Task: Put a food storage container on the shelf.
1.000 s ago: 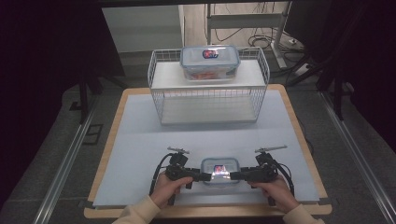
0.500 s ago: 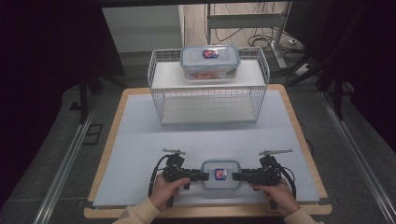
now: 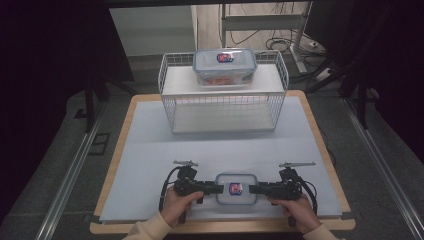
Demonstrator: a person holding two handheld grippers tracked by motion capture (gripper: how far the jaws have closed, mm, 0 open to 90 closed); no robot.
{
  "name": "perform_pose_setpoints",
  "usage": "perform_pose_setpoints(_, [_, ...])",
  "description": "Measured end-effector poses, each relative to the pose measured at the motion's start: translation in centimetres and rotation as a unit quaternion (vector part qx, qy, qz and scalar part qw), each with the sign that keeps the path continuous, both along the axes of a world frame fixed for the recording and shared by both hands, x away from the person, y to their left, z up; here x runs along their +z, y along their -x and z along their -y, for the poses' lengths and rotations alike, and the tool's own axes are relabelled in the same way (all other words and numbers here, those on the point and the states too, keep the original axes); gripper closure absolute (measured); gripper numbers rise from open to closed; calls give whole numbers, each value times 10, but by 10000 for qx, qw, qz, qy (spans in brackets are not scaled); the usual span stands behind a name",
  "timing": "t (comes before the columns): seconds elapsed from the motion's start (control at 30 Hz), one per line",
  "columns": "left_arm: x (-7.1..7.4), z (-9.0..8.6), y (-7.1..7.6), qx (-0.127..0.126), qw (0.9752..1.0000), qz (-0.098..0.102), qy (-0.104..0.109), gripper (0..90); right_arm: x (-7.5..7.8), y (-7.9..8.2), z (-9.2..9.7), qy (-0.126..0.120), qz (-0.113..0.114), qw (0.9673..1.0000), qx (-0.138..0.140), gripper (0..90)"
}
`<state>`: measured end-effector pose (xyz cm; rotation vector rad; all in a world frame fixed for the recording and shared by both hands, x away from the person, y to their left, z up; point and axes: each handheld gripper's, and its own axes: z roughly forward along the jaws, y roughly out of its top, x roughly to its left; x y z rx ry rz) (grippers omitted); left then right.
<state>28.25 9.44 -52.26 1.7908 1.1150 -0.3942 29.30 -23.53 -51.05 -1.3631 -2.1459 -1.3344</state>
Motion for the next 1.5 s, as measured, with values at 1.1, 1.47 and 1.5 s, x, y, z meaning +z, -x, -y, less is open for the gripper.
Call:
perform_pose_setpoints(1.1, [38, -7, -6, 55, 9971, 724, -215, 527, 31, -6, -10, -38, 685, 9976, 50, 529])
perform_pose_setpoints(1.47, [68, -14, -16, 108, 9942, 1043, -235, 527, 59, -18, -16, -59, 1007, 9948, 103, 529])
perform_pose_setpoints(1.5, [71, -14, -17, 108, 9938, 1084, -230, 526, 62, -19, -17, -66, 1049, 9944, 102, 529])
